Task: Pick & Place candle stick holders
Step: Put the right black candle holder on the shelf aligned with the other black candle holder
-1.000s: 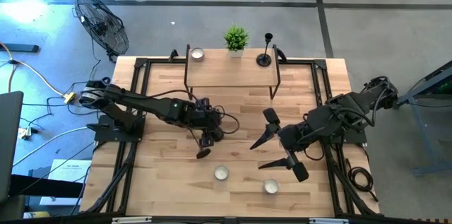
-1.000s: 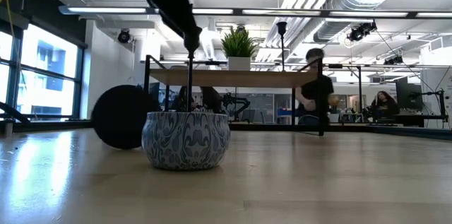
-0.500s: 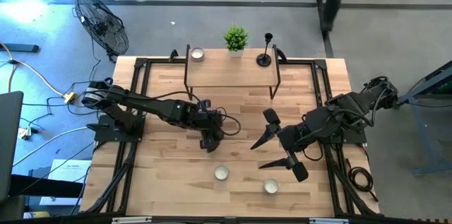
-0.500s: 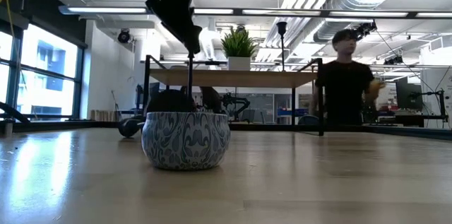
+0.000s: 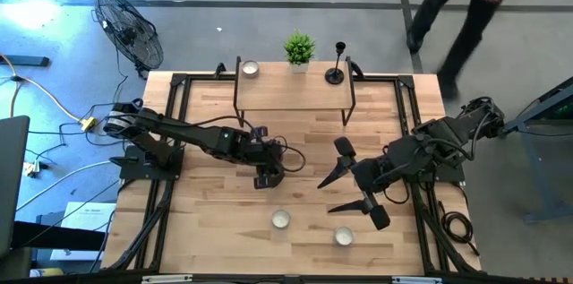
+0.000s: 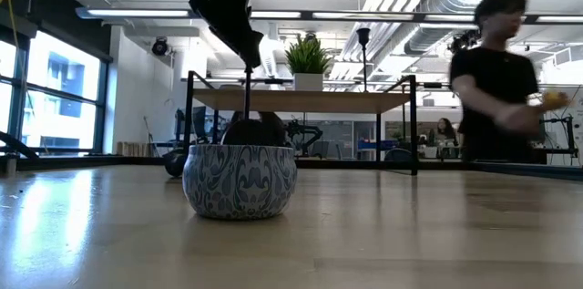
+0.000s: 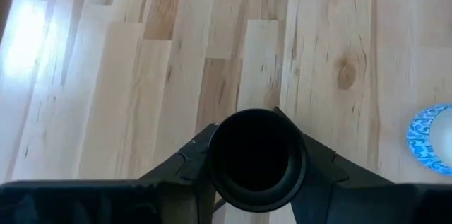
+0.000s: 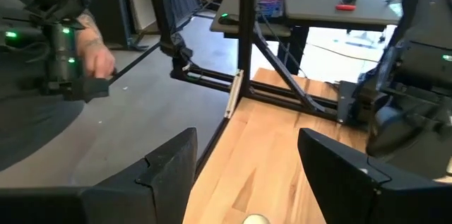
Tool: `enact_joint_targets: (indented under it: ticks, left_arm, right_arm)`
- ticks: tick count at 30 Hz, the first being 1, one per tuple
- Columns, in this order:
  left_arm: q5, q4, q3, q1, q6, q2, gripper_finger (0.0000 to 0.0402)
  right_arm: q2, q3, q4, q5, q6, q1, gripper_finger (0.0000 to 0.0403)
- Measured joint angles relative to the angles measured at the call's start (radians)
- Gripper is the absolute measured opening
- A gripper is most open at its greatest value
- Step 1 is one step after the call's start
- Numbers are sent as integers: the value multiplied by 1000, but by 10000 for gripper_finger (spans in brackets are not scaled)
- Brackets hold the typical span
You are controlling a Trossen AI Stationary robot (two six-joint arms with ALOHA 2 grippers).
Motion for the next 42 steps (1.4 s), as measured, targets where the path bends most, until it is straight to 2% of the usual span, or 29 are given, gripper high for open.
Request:
enact_joint_targets:
  ticks: [15,20,25,29,34,38,42]
  left_arm:
    - [-99,0,0,-9,-74,-184,122]
    - [-174,29,0,-43,-87,-267,122]
    - [-228,149,0,-83,-86,-340,122]
    - [-245,244,0,-95,-53,-366,122]
    - [-222,354,0,-92,-7,-370,122]
    - [-200,390,1,-92,19,-357,122]
    - [-178,397,0,-92,19,-358,122]
  right_arm:
    - [0,0,27,55,16,1,240]
    - [0,0,-33,201,47,1,240]
    - [0,0,-128,382,123,1,240]
    - [4,0,-173,456,170,1,240]
    - [47,0,-216,435,169,-16,240]
    - [97,-1,-261,391,181,-51,240]
    - [132,-1,-234,383,164,-86,240]
